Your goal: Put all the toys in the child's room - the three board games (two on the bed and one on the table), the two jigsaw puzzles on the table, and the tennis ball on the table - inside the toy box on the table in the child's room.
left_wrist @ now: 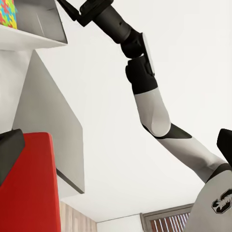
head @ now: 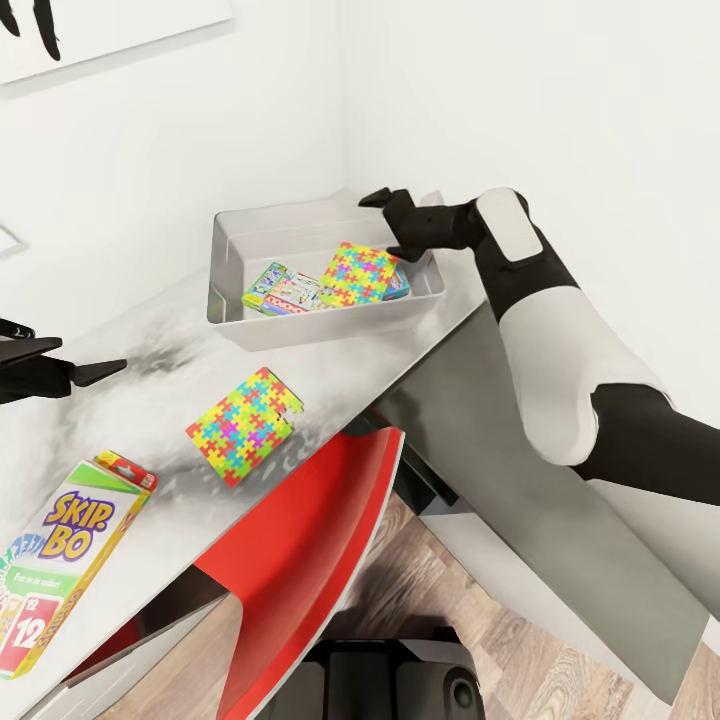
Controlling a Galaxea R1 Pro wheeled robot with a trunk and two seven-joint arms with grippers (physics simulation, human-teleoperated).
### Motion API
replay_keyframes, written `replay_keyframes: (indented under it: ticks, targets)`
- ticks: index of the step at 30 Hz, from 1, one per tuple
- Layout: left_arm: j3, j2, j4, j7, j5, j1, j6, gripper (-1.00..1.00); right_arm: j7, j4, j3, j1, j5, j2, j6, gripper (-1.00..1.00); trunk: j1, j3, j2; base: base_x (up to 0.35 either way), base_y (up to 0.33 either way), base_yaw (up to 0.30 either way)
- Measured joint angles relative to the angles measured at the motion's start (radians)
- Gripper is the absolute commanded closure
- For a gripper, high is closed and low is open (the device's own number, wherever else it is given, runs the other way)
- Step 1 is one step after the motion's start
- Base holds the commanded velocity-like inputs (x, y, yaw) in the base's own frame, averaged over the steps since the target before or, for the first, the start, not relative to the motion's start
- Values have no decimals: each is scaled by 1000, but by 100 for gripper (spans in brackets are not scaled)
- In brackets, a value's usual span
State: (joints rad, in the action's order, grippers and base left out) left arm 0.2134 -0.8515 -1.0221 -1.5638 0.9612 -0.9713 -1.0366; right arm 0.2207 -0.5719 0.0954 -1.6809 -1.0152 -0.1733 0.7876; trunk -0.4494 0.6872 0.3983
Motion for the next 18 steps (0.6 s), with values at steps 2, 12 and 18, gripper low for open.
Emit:
replay_keyframes:
  ticks: [2,12,18]
  targets:
    - [0,0,0,0,0,0,0,-100,2,-5,2,1,-1,0,2,-100,0,0,0,0,0,0]
    - [1,0,0,0,0,0,0,-100,6,-33,2,2,-2,0,1,-100,0,0,0,-19,0,0]
    - [1,0,1,0,0,0,0,-100,7,-37,3,3,-2,0,-1,-100,0,0,0,-125,0,0]
